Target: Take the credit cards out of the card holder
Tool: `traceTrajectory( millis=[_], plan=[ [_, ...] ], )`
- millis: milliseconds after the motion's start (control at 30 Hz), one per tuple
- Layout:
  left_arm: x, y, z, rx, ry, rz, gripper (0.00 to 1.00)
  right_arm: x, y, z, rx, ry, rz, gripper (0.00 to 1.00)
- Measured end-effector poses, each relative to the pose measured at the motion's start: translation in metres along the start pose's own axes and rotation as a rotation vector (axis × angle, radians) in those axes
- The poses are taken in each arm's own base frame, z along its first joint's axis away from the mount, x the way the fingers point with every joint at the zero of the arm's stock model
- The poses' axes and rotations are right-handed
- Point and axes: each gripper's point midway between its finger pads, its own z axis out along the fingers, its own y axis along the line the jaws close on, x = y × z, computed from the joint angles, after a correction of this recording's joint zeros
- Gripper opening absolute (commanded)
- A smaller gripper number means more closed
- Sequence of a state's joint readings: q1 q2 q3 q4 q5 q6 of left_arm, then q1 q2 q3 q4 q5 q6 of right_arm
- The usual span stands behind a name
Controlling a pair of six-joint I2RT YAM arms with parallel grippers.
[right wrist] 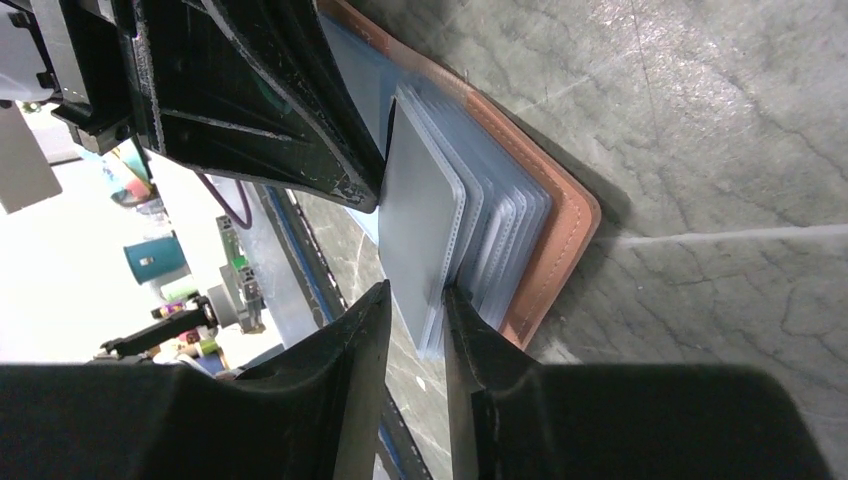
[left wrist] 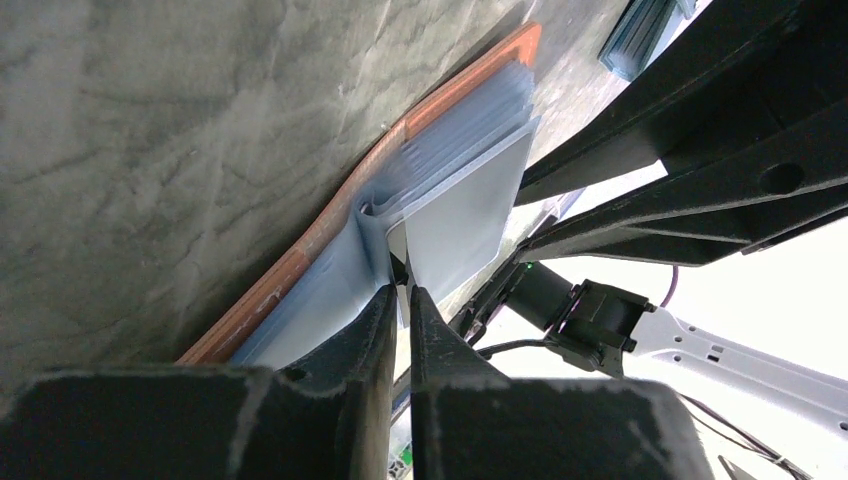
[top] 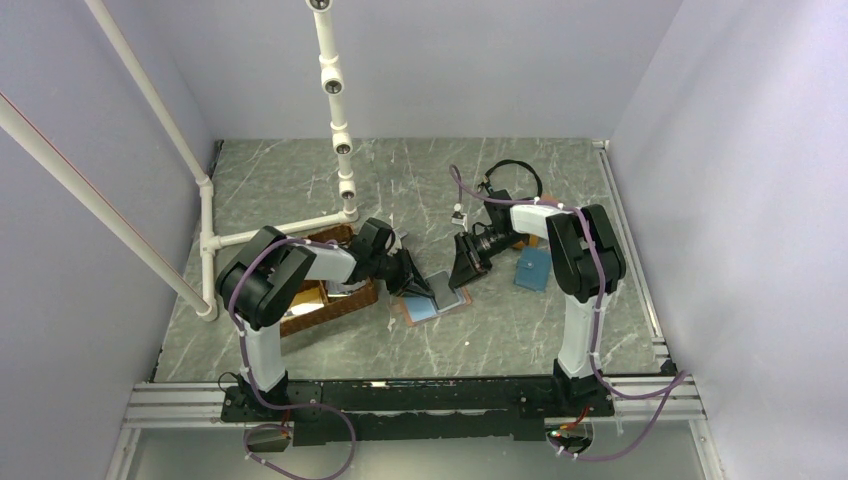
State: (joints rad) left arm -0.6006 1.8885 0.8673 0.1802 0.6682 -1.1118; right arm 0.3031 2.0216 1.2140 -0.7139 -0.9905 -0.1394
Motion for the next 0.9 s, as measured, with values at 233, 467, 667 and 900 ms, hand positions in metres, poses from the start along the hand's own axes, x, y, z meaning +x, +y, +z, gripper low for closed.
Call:
traceTrajectory(
  millis=[233,467,667,900],
  plan=[
    [0.001,0.0,0.0,0.003,0.004,-0.005,0.14,0.0,0.0,0.001,-0.001,0.0,0.002,0.12],
    [0.002,-0.001,-0.003,0.02,0.003,-0.01,0.32,-0.001,-0.004,0.002,0.008,0.0,0.004,0.0],
    [-0.002,-0.005,-0.011,0.076,-0.032,-0.023,0.45,-0.005,0.006,0.001,-0.083,-0.035,0.021,0.0],
    [-0.006,-0.012,-0.013,0.113,-0.053,-0.03,0.45,-0.007,0.014,-0.006,-0.185,-0.079,0.078,0.0]
  ],
)
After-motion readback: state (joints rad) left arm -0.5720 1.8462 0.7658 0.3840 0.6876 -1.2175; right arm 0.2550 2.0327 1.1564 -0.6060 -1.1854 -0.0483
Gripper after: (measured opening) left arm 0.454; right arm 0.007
